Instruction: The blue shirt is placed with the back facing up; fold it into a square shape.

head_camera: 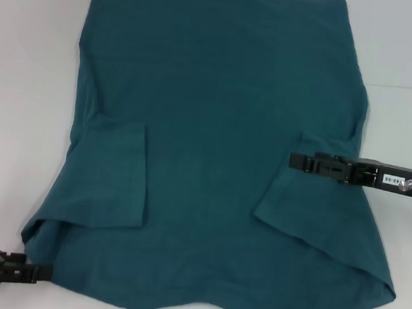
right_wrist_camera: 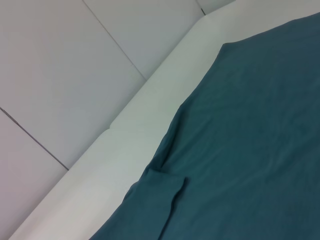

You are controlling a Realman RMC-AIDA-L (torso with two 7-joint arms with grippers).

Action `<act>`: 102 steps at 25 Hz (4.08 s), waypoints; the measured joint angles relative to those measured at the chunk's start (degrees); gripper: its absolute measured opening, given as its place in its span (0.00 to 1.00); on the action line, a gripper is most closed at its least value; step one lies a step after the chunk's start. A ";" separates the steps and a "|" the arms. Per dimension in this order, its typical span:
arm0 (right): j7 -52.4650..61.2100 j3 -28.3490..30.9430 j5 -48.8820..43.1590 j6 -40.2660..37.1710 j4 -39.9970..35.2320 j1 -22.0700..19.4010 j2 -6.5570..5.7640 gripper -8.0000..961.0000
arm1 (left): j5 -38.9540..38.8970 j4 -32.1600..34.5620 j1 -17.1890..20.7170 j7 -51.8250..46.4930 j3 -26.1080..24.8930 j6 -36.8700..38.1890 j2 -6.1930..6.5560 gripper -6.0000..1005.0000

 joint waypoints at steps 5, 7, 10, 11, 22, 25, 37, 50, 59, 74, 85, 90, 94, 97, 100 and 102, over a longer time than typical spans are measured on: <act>0.00 0.00 0.06 0.00 0.00 -0.10 -0.01 0.97 | 0.24 -0.31 -0.28 0.01 0.04 -0.34 0.00 0.82; 0.00 0.00 0.08 0.00 0.00 -0.12 -0.02 0.97 | 0.25 -1.00 -0.63 0.18 0.05 -0.41 -0.03 0.82; 0.00 0.00 0.10 0.00 0.00 -0.12 -0.12 0.97 | 0.27 -2.52 -1.63 0.59 0.11 -0.99 -0.05 0.82; 0.00 0.00 0.11 0.00 0.00 -0.12 -0.18 0.97 | 0.30 -3.14 -2.07 0.82 0.26 -1.31 -0.05 0.82; 0.00 0.23 0.27 0.02 0.00 -0.55 -0.31 0.97 | -0.18 -3.30 -3.13 0.21 0.24 -2.82 0.19 0.82; 0.00 0.61 0.28 0.08 0.03 -0.63 -0.31 0.97 | -0.34 -3.15 -3.09 0.14 0.14 -2.56 0.21 0.82; 0.00 0.80 0.27 0.11 0.09 -0.74 -0.36 0.97 | -3.27 -2.47 -3.58 0.42 0.15 -0.52 0.36 0.82; 0.00 0.79 0.21 1.49 0.97 -0.82 -0.59 0.97 | -3.70 -2.71 -2.37 0.94 0.29 0.47 -0.01 0.82; 0.00 0.79 0.27 1.50 0.97 -0.83 -0.75 0.97 | -3.90 -2.90 -2.63 -0.84 0.06 -1.94 -0.03 0.82; 0.00 0.89 0.27 1.49 0.97 -0.83 -0.98 0.97 | -3.55 -3.90 -2.70 -3.56 0.06 -6.48 0.01 0.46; 0.00 0.82 -0.06 1.44 0.97 -1.40 -1.15 0.97 | -3.53 -2.94 -1.50 -4.50 0.06 -5.54 -0.08 0.16; 0.93 0.32 -1.00 0.06 0.97 -2.48 -2.25 0.97 | -3.53 -2.59 -0.60 -4.55 0.06 -4.08 -0.21 0.06; 2.68 0.34 -2.42 -2.62 0.88 -3.78 -3.85 0.97 | -3.53 -2.68 -0.21 -4.58 -0.02 -3.65 -0.35 0.02; 3.44 0.54 -2.51 -3.73 0.75 -5.21 -4.99 0.96 | -3.53 -2.77 0.06 -4.68 -0.87 -3.77 -0.44 0.01; 4.89 0.37 -2.62 -3.98 0.80 -6.74 -6.42 0.96 | -3.53 -2.92 0.26 -4.86 -2.08 -4.15 -0.44 0.01; 5.72 0.34 -3.12 -4.15 0.79 -7.42 -7.09 0.96 | -3.53 -2.93 0.31 -5.02 -2.76 -4.30 -0.42 0.01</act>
